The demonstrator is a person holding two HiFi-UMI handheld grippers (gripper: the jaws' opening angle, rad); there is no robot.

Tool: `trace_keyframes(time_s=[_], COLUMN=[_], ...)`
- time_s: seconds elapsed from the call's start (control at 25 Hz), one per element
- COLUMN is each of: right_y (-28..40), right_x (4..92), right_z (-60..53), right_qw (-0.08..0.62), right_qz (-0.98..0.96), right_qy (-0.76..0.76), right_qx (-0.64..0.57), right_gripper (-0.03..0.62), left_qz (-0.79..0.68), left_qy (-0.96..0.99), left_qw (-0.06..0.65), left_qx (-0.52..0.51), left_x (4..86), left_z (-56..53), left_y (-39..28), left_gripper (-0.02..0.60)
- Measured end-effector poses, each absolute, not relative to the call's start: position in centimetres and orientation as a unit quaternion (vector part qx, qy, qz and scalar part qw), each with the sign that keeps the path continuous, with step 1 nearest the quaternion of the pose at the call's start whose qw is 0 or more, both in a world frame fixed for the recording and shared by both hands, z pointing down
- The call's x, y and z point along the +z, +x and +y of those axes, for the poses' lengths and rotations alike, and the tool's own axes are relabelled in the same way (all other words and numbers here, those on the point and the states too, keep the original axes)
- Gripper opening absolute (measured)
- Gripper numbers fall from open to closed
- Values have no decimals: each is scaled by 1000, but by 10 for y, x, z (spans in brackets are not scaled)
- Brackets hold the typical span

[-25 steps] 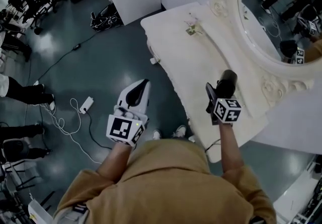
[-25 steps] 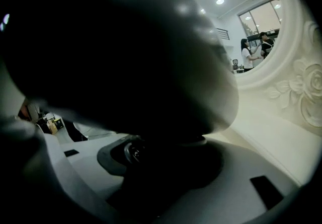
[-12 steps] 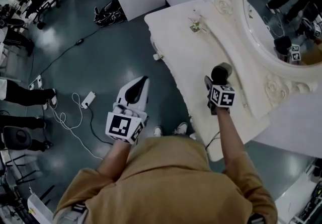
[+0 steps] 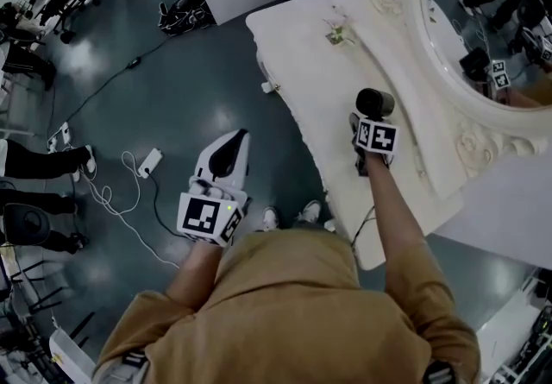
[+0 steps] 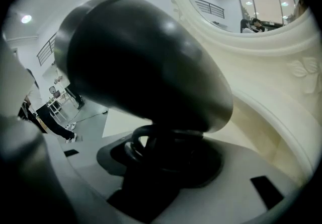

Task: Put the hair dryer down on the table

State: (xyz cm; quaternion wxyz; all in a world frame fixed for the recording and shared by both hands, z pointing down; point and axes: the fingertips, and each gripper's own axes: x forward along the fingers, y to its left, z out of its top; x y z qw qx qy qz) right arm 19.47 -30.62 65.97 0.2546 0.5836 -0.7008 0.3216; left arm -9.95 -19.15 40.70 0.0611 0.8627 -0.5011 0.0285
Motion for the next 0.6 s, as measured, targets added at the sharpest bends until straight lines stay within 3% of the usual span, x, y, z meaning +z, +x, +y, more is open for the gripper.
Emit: trace_keyframes(time_s=[0.6], right_y=[188], right_x=[687], right_z=[-318], right_qw=[308], right_qz=[-669], right_qy=[574], right_qx=[358], right_gripper=[245], left_qz=[-500], left_qy=[862], left_qw=[72], left_qx=[30], left_x=[414], left_z=[-196], left_y=[-99], left_gripper=[5])
